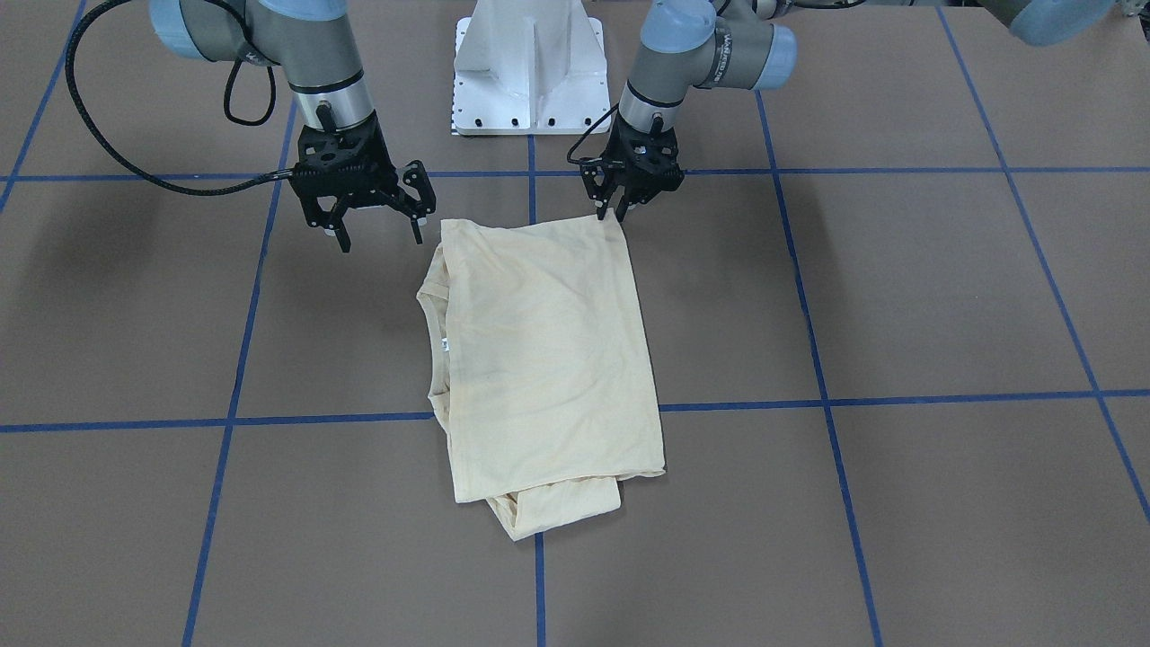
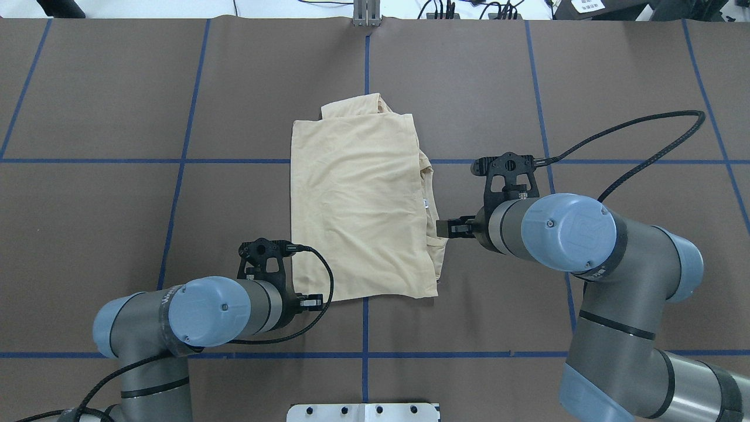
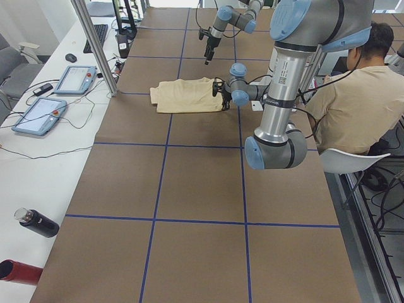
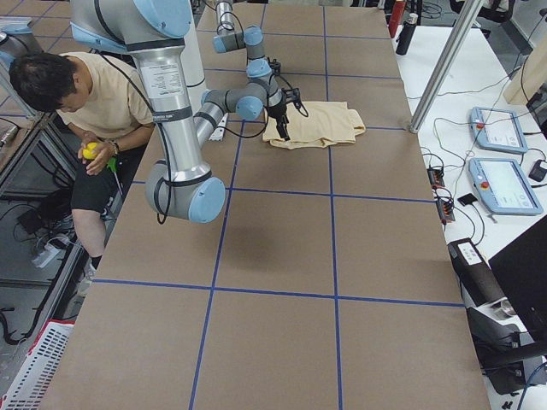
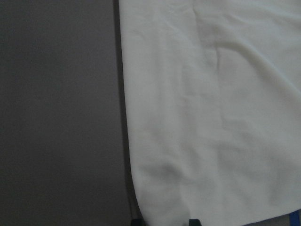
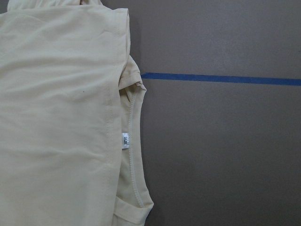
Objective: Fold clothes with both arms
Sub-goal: 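Pinch the near shirt edge with both grippers, right gripper moving toward left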
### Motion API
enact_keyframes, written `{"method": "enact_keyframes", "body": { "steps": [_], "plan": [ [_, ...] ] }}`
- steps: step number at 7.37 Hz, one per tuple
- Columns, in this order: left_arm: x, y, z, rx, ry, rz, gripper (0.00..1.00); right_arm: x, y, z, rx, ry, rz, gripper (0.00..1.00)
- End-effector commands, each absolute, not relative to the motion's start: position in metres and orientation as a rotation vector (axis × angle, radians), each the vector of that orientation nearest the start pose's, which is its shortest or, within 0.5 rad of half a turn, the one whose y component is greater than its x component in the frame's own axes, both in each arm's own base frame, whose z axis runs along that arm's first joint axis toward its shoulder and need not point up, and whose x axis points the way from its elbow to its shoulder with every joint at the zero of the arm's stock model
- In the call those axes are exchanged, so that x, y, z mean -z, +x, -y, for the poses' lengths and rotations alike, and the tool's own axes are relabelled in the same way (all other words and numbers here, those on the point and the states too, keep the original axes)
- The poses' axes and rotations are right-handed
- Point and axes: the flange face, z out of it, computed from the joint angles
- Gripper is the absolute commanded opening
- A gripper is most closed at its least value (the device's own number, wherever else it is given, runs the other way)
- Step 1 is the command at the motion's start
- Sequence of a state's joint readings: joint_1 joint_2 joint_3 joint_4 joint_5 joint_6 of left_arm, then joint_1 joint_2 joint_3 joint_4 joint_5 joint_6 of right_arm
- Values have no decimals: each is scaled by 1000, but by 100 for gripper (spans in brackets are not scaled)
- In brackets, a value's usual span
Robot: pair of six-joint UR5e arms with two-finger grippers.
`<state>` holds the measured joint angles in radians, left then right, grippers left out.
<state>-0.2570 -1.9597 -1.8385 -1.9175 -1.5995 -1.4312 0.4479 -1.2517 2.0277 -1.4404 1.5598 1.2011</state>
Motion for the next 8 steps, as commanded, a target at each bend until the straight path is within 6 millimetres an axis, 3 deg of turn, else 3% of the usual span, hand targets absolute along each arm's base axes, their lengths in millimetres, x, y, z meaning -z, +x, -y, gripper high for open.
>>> {"method": "enact_keyframes", "body": {
  "steps": [1, 3, 6, 7, 8],
  "plan": [
    [-288, 556, 281, 93, 172, -984, 0, -275, -442, 359, -75, 368, 827, 100],
    [-284, 553, 280, 92, 172, -995, 0, -273, -458, 343, -66, 351, 836, 100],
    [-281, 552, 280, 94, 174, -1001, 0, -277, -517, 285, -342, 306, 859, 97],
    [-281, 552, 280, 94, 174, -1001, 0, -285, -533, 278, -394, 323, 843, 92],
    [-281, 552, 280, 94, 174, -1001, 0, -284, -552, 283, -395, 339, 824, 85]
  ]
}}
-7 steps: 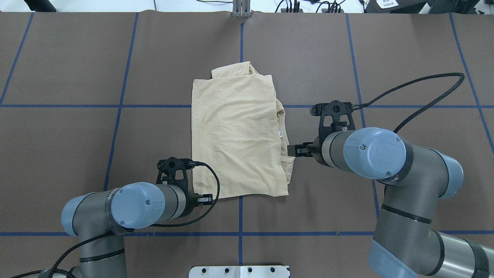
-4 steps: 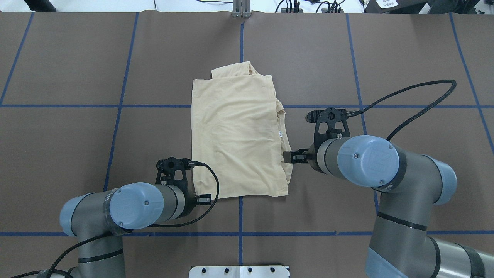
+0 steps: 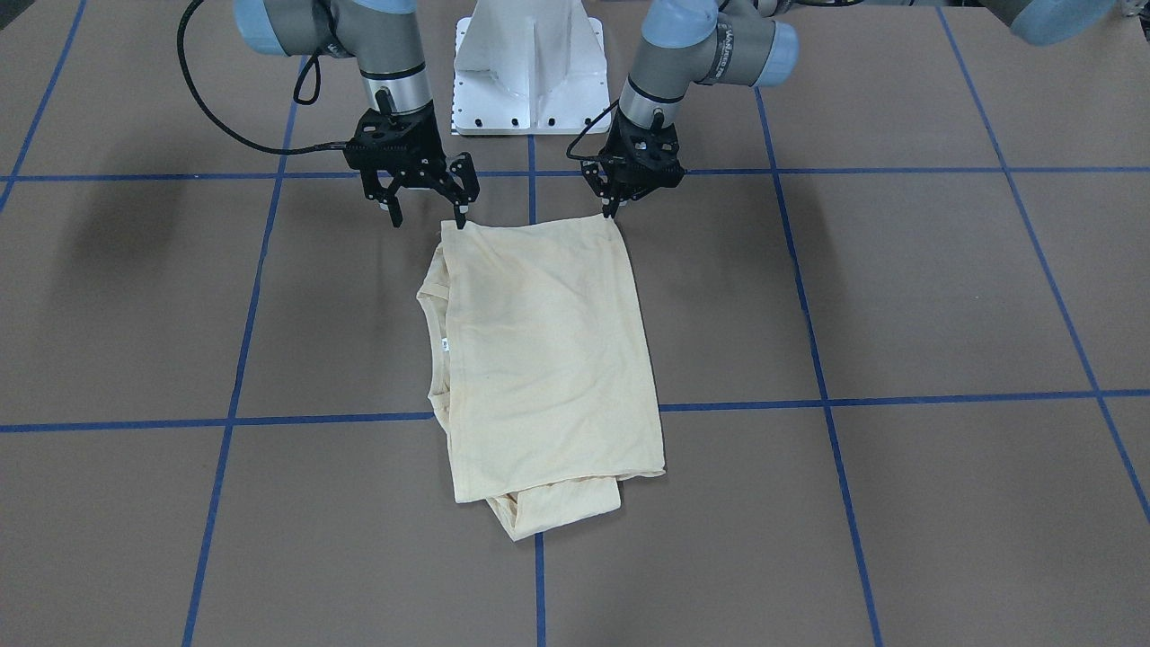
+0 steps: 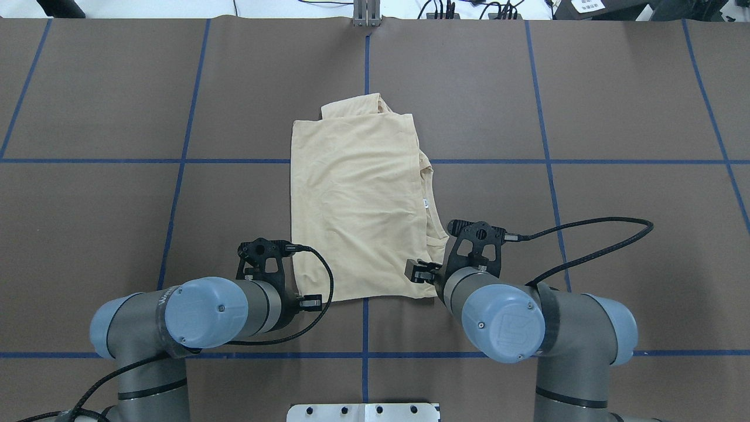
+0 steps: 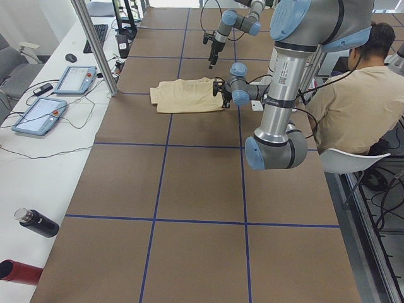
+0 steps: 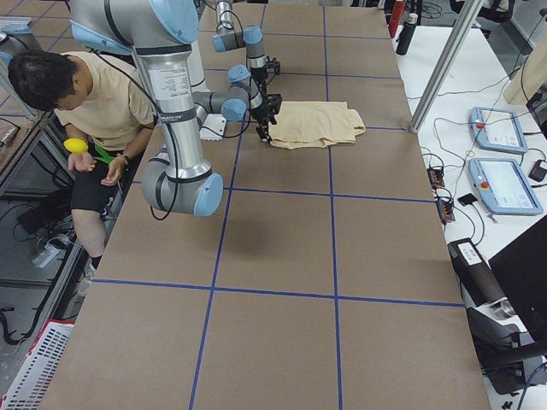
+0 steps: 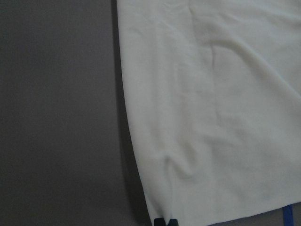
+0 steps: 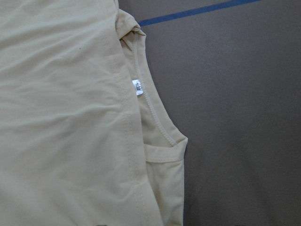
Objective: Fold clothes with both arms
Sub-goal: 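Pinch the near shirt edge with both grippers, right gripper moving toward left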
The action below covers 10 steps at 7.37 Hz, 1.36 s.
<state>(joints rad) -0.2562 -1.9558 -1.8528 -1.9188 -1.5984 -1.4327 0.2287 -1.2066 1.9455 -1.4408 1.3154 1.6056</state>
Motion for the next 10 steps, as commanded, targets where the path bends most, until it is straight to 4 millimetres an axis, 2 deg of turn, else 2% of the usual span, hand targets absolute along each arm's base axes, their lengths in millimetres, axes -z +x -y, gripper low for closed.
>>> {"method": "enact_keyframes", "body": {
  "steps": [1, 3, 5, 7, 10],
  "plan": [
    [-281, 552, 280, 94, 174, -1001, 0, -294, -563, 288, -389, 342, 796, 80],
    [-280, 552, 280, 94, 175, -1004, 0, -296, -565, 290, -376, 365, 784, 77],
    [-279, 552, 280, 94, 175, -1006, 0, -294, -577, 296, -380, 372, 775, 67],
    [-279, 552, 279, 91, 175, -1006, 0, -297, -578, 303, -343, 393, 752, 61],
    [-278, 553, 280, 91, 175, -1009, 0, -302, -578, 306, -335, 398, 733, 61]
  ]
}}
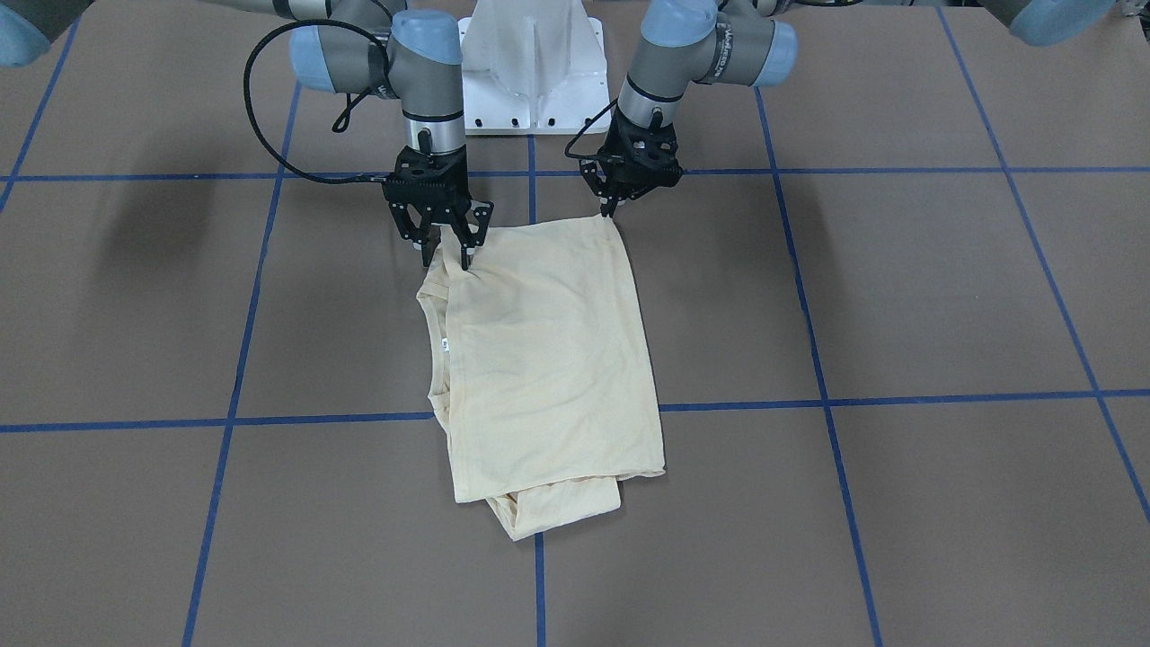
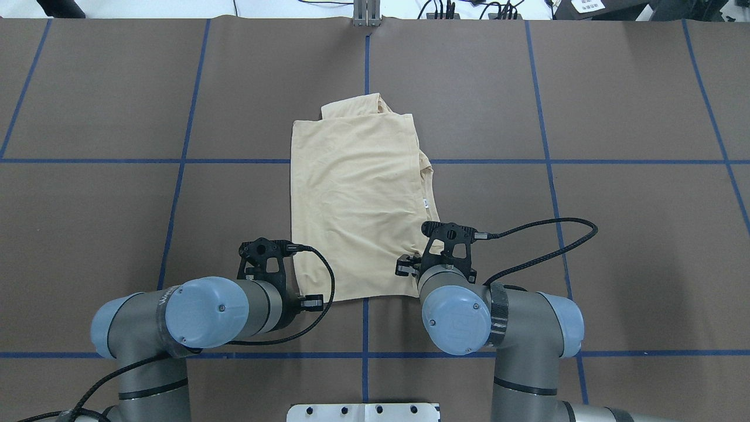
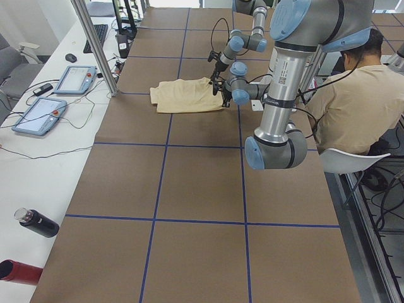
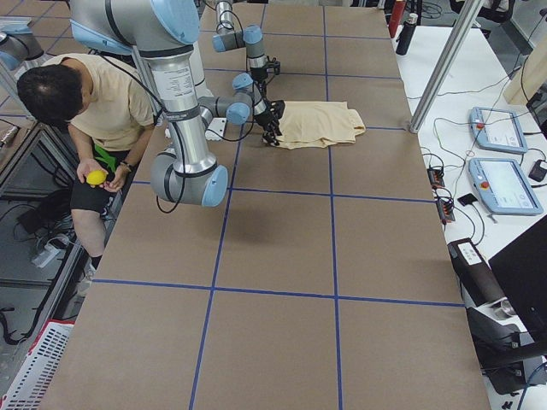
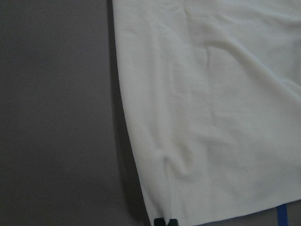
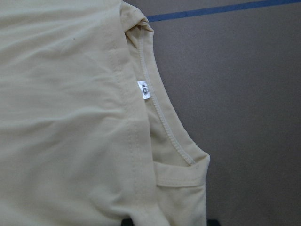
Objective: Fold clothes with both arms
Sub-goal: 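Pinch the near shirt edge with both grippers, right gripper moving toward left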
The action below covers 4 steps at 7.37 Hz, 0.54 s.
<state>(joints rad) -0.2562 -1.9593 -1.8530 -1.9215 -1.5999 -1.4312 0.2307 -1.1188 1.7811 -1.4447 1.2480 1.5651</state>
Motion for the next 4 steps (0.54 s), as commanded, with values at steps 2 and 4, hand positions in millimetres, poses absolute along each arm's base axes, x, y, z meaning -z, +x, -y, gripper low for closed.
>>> {"method": "enact_keyframes", "body": {
  "steps": [2, 4],
  "plan": [
    [-278, 553, 280, 91, 175, -1007, 0, -302, -578, 305, -333, 397, 732, 62],
    [-278, 553, 280, 91, 175, -1009, 0, -304, -579, 305, -333, 397, 727, 58]
  ]
}}
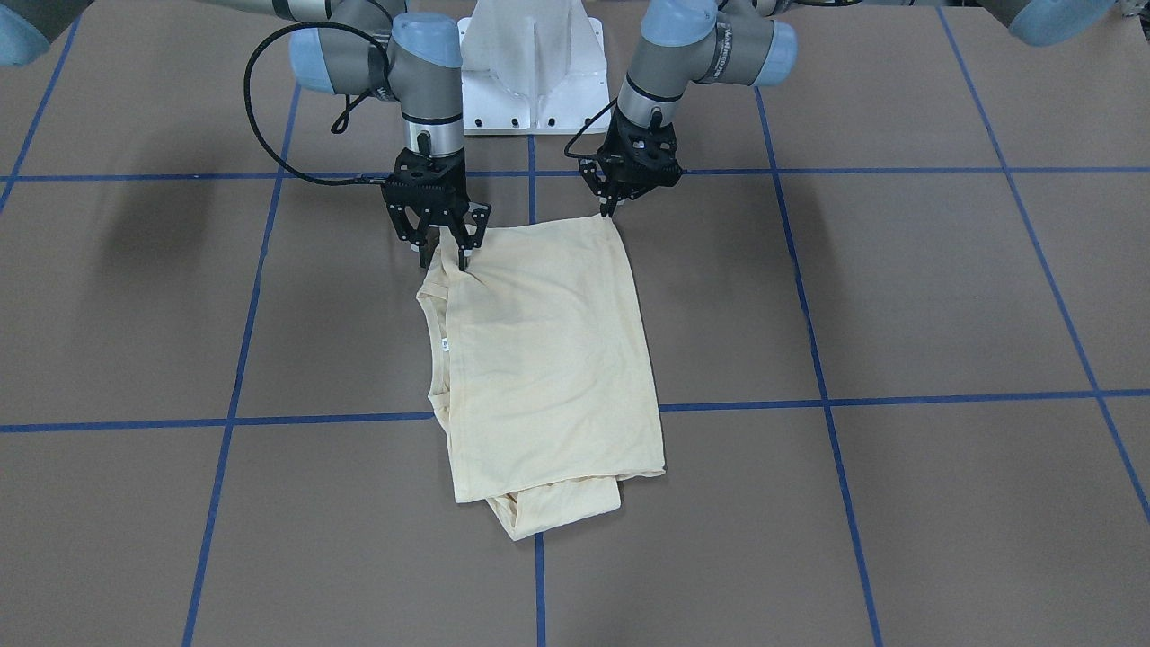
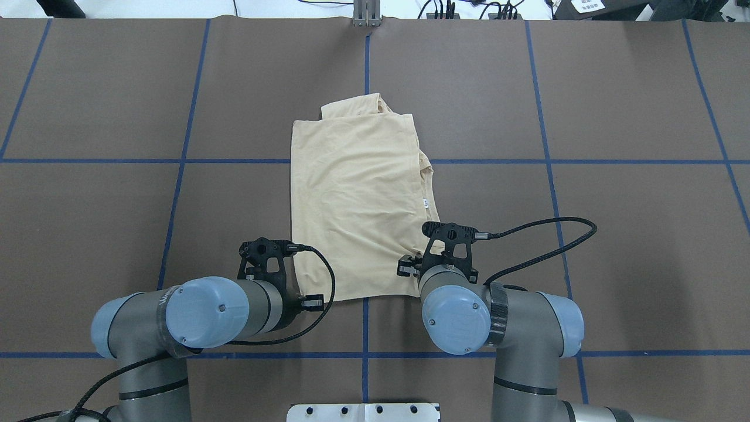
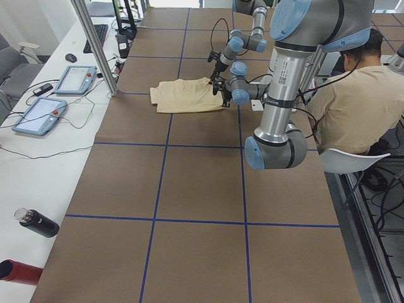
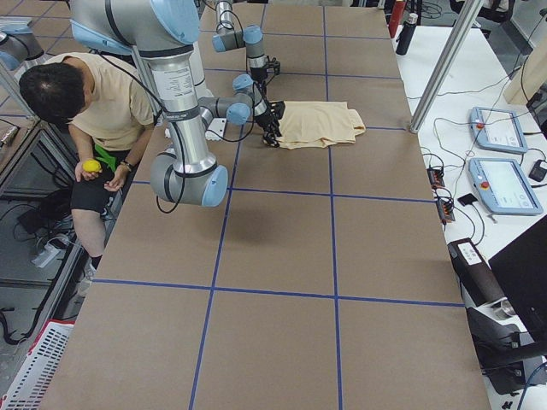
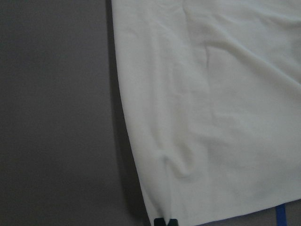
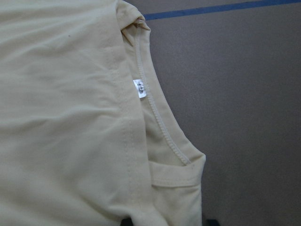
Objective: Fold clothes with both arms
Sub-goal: 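Pinch the near shirt edge with both grippers, right gripper moving toward left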
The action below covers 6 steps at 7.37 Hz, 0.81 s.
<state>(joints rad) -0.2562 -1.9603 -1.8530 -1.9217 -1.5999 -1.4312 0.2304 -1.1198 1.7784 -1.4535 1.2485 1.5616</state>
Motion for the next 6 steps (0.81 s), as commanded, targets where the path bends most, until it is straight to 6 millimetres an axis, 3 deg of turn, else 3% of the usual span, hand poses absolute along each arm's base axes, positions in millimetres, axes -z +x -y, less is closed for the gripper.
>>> {"method": "enact_keyframes", "body": {
  "steps": [1, 4, 6],
  "plan": [
    [-278, 553, 280, 90, 176, -1009, 0, -303, -580, 304, -331, 396, 728, 56],
    [-278, 552, 280, 86, 179, -1010, 0, -304, -581, 304, -333, 396, 728, 51],
    [-277, 552, 279, 86, 179, -1011, 0, -303, -581, 304, -333, 396, 730, 42]
  ]
}}
